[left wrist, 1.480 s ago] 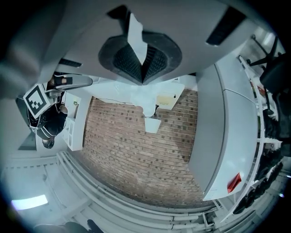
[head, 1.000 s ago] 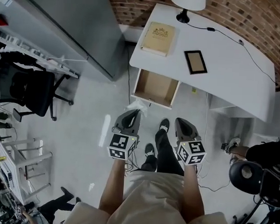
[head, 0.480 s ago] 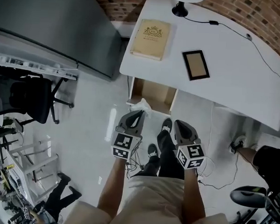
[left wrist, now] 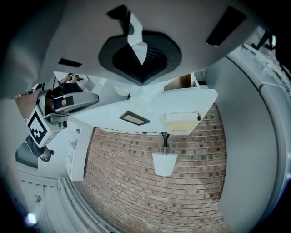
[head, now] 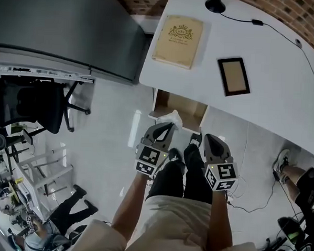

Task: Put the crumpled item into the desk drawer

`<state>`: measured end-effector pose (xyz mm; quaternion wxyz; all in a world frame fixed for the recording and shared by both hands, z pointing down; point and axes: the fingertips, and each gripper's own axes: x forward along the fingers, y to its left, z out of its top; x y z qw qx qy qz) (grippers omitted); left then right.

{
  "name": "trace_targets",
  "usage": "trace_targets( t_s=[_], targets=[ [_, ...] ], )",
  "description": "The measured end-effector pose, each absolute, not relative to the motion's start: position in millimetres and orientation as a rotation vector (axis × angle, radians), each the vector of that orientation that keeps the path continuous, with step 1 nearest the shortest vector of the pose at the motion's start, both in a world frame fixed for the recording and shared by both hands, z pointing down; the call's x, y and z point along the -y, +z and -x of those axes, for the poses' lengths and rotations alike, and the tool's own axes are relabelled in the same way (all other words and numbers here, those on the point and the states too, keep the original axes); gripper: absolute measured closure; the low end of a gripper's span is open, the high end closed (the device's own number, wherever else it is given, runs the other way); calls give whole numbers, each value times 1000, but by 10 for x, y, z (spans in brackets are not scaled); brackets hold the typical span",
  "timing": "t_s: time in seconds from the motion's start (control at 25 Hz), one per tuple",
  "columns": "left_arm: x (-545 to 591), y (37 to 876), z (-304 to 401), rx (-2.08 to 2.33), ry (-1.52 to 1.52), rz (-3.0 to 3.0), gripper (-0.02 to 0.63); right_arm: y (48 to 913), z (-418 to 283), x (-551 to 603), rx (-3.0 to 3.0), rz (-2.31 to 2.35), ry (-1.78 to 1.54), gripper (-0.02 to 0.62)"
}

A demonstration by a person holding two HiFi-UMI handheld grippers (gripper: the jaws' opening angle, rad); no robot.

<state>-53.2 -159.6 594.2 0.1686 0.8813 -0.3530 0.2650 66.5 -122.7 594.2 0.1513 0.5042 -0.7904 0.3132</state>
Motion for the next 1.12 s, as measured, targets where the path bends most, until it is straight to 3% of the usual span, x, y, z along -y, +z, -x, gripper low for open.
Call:
trace_targets(
  t_s=[1.12],
  targets=[
    [1762,6815,668,464,984,-2720,591,6429,-325,1070,2066,-1791,1034,571]
  ],
)
